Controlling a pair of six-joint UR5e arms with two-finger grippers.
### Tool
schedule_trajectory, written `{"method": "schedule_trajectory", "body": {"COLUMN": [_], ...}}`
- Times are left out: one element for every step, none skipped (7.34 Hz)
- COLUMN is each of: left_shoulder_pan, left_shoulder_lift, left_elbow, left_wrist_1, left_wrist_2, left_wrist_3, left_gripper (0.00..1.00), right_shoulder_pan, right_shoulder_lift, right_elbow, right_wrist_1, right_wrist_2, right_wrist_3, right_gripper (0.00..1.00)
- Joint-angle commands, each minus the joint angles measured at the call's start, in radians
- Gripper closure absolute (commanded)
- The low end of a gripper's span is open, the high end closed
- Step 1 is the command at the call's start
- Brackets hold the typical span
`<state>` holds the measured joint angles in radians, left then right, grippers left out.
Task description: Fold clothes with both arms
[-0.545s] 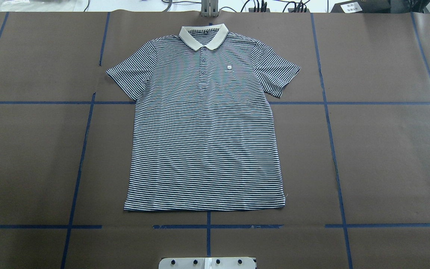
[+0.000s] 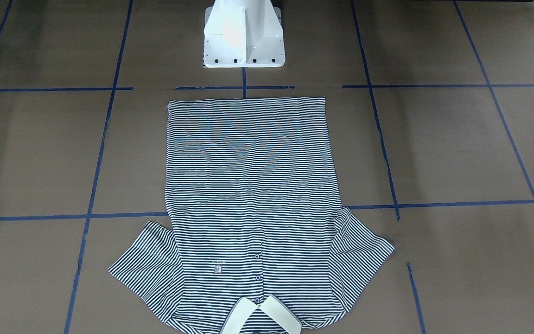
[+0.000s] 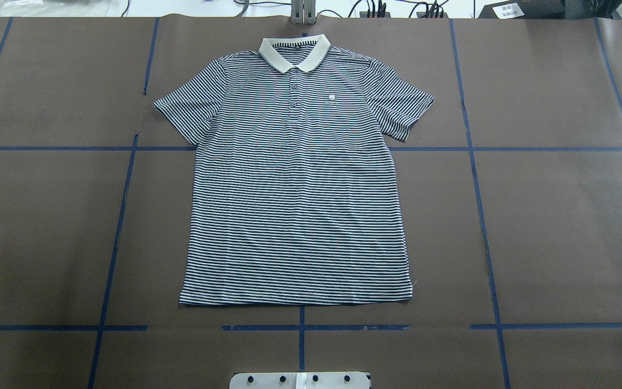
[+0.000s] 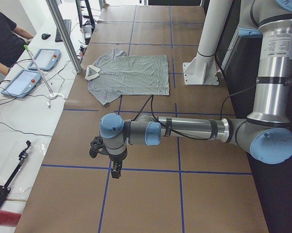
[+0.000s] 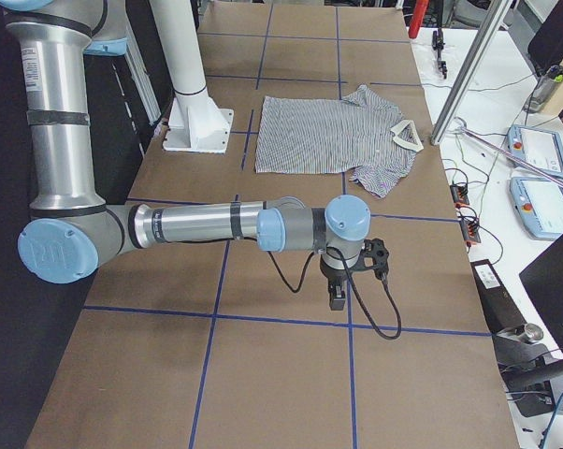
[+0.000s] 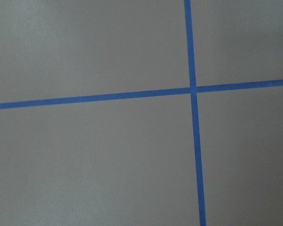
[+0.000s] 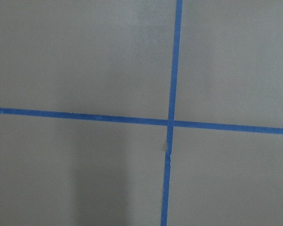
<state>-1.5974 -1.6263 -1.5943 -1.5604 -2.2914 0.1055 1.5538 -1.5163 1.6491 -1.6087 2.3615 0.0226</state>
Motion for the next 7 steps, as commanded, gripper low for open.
{"method": "schedule_trajectory", "body": {"left_shoulder_pan": [0.002,0.004,0.011,0.025,0.071,0.103,0.135], "left_shoulder_lift": [-0.152,-0.190,-0.191,-0.181,-0.181,-0.196,-0.237], "left_elbow": [-0.010,-0.042,-0.045,-0.033,0.006,0.010,0.049], "left_wrist_1": [-0.012,-0.020,-0.115,-0.267,-0.330,-0.348,-0.389], "left_wrist_2": [-0.005,-0.013,-0.028,-0.036,-0.030,-0.029,-0.023], "left_wrist_3": [0.000,0.008,0.003,0.003,-0.050,-0.076,-0.104], "left_gripper": [0.00,0.00,0.00,0.00,0.00,0.00,0.00], "right_shoulder_pan": [-0.062,-0.090,-0.189,-0.245,-0.280,-0.328,-0.377], "right_shoulder_lift": [0.092,0.172,0.215,0.243,0.277,0.324,0.367], "right_elbow": [0.005,-0.005,-0.021,-0.026,-0.079,-0.176,-0.269], "right_wrist_1": [0.010,0.007,0.036,0.120,0.236,0.386,0.553], "right_wrist_2": [-0.001,0.004,-0.004,-0.007,-0.007,-0.042,-0.161], "right_wrist_3": [0.139,0.167,0.178,0.228,0.347,0.437,0.568], "right_gripper": [0.00,0.00,0.00,0.00,0.00,0.00,0.00]}}
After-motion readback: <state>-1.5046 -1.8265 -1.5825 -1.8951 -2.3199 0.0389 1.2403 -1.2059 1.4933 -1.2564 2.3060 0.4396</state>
